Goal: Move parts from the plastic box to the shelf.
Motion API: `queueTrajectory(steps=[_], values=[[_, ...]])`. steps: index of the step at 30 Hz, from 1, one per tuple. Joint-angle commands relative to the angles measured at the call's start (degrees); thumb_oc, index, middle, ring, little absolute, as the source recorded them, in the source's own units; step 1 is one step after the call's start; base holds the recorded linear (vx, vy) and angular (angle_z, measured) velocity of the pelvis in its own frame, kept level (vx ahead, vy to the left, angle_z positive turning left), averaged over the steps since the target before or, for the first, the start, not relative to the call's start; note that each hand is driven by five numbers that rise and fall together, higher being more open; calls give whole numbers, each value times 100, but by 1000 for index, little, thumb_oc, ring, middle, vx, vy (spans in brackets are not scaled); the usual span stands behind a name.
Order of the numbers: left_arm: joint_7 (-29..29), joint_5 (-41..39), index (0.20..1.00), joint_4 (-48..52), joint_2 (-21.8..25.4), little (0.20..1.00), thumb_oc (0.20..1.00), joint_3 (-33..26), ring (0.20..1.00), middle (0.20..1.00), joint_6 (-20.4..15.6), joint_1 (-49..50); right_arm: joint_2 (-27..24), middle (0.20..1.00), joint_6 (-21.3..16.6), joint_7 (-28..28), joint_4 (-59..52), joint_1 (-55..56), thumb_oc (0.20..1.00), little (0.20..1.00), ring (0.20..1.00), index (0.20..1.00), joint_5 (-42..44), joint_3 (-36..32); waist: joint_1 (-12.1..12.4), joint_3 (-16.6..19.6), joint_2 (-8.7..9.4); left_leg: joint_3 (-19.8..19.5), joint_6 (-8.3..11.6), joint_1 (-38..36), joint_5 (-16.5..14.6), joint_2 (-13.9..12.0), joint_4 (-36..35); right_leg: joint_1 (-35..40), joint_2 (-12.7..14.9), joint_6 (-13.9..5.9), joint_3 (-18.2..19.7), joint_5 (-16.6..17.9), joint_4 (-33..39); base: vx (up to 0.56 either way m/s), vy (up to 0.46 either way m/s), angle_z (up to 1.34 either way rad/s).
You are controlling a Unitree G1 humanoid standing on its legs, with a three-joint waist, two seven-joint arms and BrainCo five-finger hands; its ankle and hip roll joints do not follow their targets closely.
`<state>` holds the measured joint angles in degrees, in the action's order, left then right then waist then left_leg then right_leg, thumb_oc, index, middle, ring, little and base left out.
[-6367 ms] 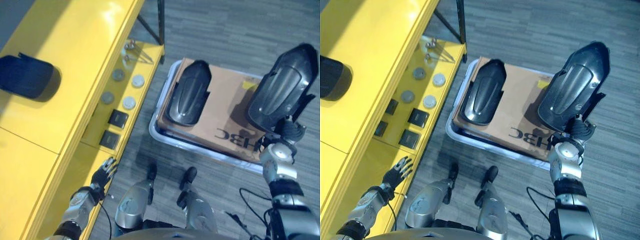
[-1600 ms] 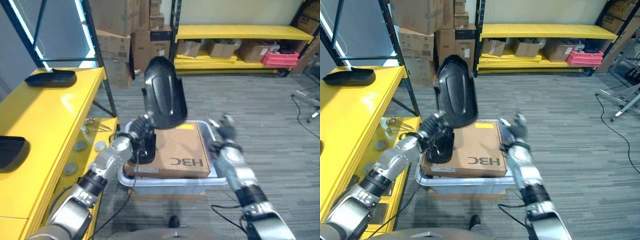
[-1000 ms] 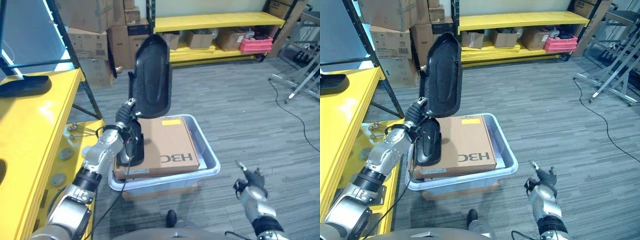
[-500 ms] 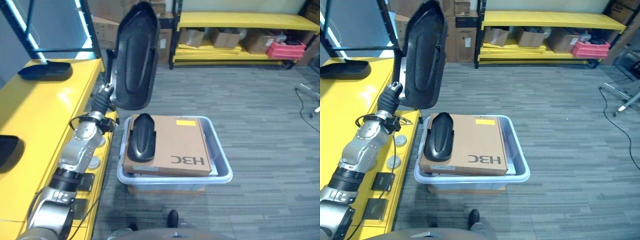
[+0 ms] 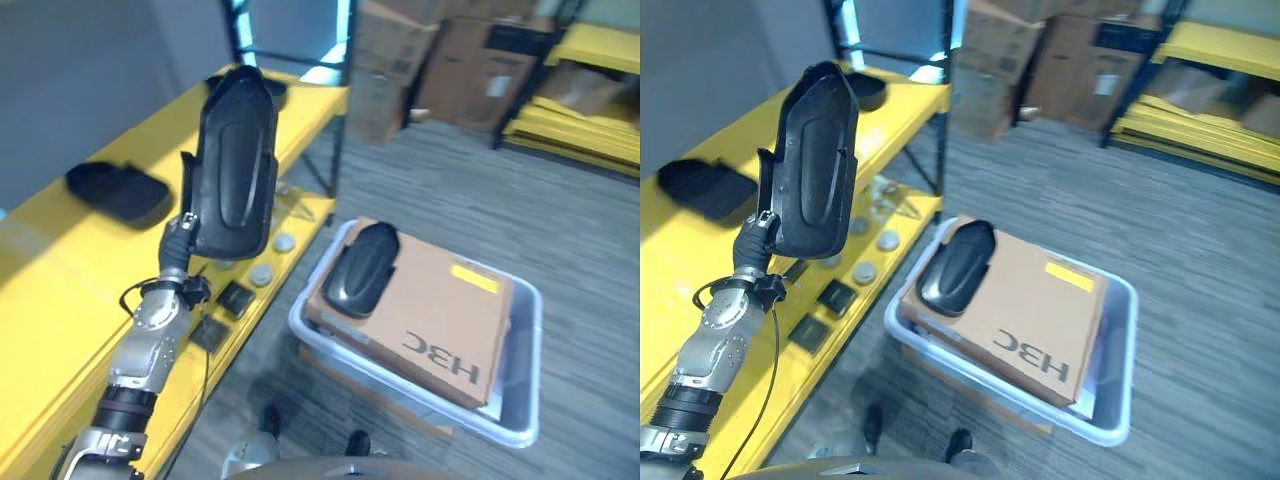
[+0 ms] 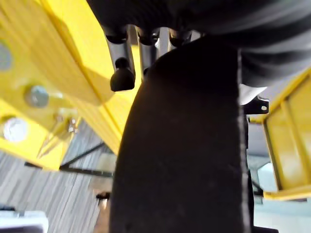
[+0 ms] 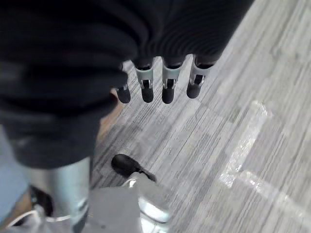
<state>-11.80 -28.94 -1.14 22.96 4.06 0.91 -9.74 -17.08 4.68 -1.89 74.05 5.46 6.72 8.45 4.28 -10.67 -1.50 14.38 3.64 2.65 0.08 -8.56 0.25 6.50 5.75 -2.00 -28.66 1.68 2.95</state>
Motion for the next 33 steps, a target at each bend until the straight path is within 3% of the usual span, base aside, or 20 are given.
queueTrajectory(steps=[1,3,5,7,8,12,15,16,18,19,20,21,22,23,25,27,29,33], values=[[-32,193,200,170,95,200,200,-483,200,200,-1021,-549,-17,1000,-69,-172,228,100,1000,1000,1000,1000,-272,-37,-127,309,-104,494,310,333,918,-157,-211,-10,13,-415,187,-692,-944,90,92,205],[-99,218,200,115,174,200,200,-542,200,200,-1154,-429,-11,1000,-67,-139,293,43,1000,1000,1000,1000,-582,55,-29,342,-136,622,336,385,1028,-151,-282,33,14,-397,77,-766,-1022,92,97,137],[-157,302,200,186,257,200,200,-682,200,200,-1205,-230,-25,1000,-37,-148,319,-47,1000,1000,1000,1000,-810,145,152,371,-131,414,308,450,985,-58,-247,84,46,-382,94,-852,-1083,157,116,53],[-157,302,200,202,270,200,200,-714,200,200,-1205,-183,-29,1000,-38,-148,324,-64,1000,1000,1000,1000,-858,161,184,378,-128,366,299,464,967,-37,-229,94,61,-382,99,-871,-1099,144,98,-6],[-32,268,200,334,373,200,200,-948,200,200,-1194,68,-50,1000,-48,-132,330,-153,1000,1000,1000,1000,-880,187,399,434,-116,203,224,477,825,95,-142,223,167,-407,48,-935,-1109,184,126,5],[228,210,200,513,521,200,200,-1241,200,200,-1113,277,12,1000,-41,-94,249,-283,1000,1000,1000,1000,-806,198,667,549,-63,-143,27,435,525,406,8,380,424,-551,70,-962,-1219,252,182,14],[298,221,200,597,706,200,200,-1291,200,200,-1001,177,80,1000,-107,-71,133,-367,1000,1000,1000,1000,-664,224,745,595,3,-380,-265,376,308,799,89,285,853,-806,290,-635,-1952,239,233,30],[253,226,200,494,793,200,200,-1196,200,200,-1022,62,104,1000,-172,-133,64,-364,1000,1000,1000,1000,-510,195,629,539,-42,-633,-539,250,107,1124,162,-233,1106,-960,726,-89,-3297,300,345,62],[215,165,200,448,833,200,200,-1145,200,200,-1065,36,86,1000,-123,-128,15,-412,1000,1000,1000,1000,-438,146,498,475,-116,-743,-643,59,53,1204,105,-764,1095,-981,1157,55,-4071,169,190,69],[158,155,200,427,865,200,200,-1094,200,200,-1099,11,49,1000,-106,-114,-39,-440,1000,1000,1000,1000,-361,138,369,403,-226,-876,-673,-40,149,1160,29,-1204,890,-796,1321,143,-4067,69,16,48],[131,152,200,411,879,200,200,-1069,200,200,-1115,2,35,1000,-107,-106,-57,-442,1000,1000,1000,1000,-360,139,319,381,-244,-957,-660,-104,159,1164,-15,-1305,837,-765,1379,147,-3984,67,-154,31],[102,132,200,395,903,200,200,-1022,200,200,-1131,-41,3,1000,-136,-65,-72,-452,1000,1000,1000,1000,-354,129,231,341,-236,-1120,-606,-193,157,1147,-63,-1351,703,-689,1459,60,-3428,148,-316,70],[93,121,200,434,890,200,200,-962,200,200,-1074,-141,-10,1000,-181,-56,-50,-466,1000,1000,1000,1000,-293,121,134,308,-183,-1328,-549,-215,124,1139,-64,-1306,557,-675,1602,164,-2355,219,-478,80],[100,129,200,491,836,200,200,-879,200,200,-1031,-215,33,1000,-206,-95,-9,-448,1000,1000,1000,1000,-268,28,-2,256,-62,-1556,-548,-257,-16,1179,11,-1388,478,-795,1978,454,-1592,228,-441,94],[117,72,200,529,815,200,200,-852,200,200,-1037,-150,93,1000,-103,-170,-40,-429,1000,1000,1000,1000,-288,-8,-112,210,12,-1599,-570,-388,-112,1095,-11,-1505,443,-921,2238,744,-1600,186,-253,72],[193,12,200,625,744,200,200,-907,200,200,-988,-53,34,1000,53,-181,-149,-376,1000,1000,1000,1000,-158,54,-92,233,44,-1504,-368,-421,4,859,-21,-1160,348,-865,2070,369,-1175,128,-179,99],[131,49,200,805,574,200,200,-897,200,200,-770,-30,-50,1000,74,-169,-133,-310,1000,1000,1000,1000,-314,30,-81,296,127,-1387,-178,-303,112,673,55,-791,232,-793,1966,213,-807,134,-192,34],[30,291,200,959,409,200,200,-936,200,200,-385,-154,-142,1000,176,-388,-219,-169,1000,1000,1000,1000,-77,-24,-73,399,207,-1332,-47,-205,182,513,102,-530,176,-702,1804,88,-595,99,-98,5]])
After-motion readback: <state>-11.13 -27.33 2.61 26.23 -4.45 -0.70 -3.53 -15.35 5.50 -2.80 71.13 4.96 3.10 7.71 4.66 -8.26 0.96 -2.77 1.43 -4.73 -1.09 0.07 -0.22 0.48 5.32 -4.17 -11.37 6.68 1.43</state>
